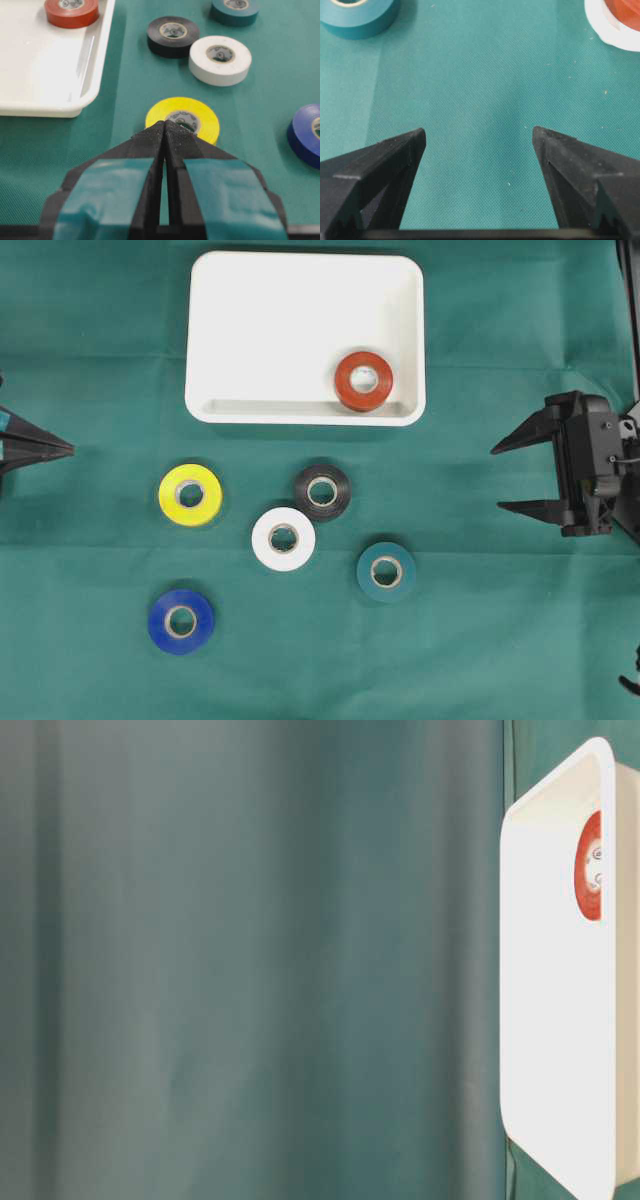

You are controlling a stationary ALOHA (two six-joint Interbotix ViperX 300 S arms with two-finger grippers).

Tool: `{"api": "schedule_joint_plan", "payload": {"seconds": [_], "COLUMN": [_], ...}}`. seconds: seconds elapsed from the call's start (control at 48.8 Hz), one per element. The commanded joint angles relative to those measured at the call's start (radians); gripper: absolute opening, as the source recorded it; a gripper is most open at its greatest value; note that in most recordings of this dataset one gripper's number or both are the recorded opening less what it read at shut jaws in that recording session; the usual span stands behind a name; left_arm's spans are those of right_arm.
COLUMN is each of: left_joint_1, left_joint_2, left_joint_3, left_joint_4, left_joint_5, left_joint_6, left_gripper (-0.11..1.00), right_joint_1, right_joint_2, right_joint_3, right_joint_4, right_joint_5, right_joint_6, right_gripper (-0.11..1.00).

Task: Put the tape into the white case with the right arm.
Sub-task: 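Move the right gripper over the white tape roll and lower it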

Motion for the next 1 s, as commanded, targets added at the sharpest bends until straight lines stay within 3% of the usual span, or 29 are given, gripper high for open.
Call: {"api": "schedule_joint_plan", "payload": {"seconds": [0.0,0.246,0.451,0.984], "left_joint_1": [0.002,0.002,0.003,0.002], "left_joint_2": [0.009,0.009,0.009,0.009], "left_joint_3": [-0.008,-0.008,-0.008,-0.008], "left_joint_4": [-0.002,-0.002,-0.002,-0.002], "left_joint_5": [-0.009,-0.009,-0.009,-0.009], "left_joint_6": [0.0,0.0,0.0,-0.002], "left_gripper": [0.0,0.0,0.0,0.0], "right_joint_1": [0.008,0.006,0.008,0.009], "right_joint_2": [-0.005,0.044,0.192,0.6], "right_joint_3": [-0.012,-0.054,-0.135,-0.508], "right_joint_4": [-0.002,-0.003,-0.003,-0.003], "right_joint_5": [-0.011,-0.035,-0.081,-0.095], "right_joint_6": [0.002,0.0,-0.002,-0.011], "right_gripper": [0.53,0.53,0.53,0.53]}}
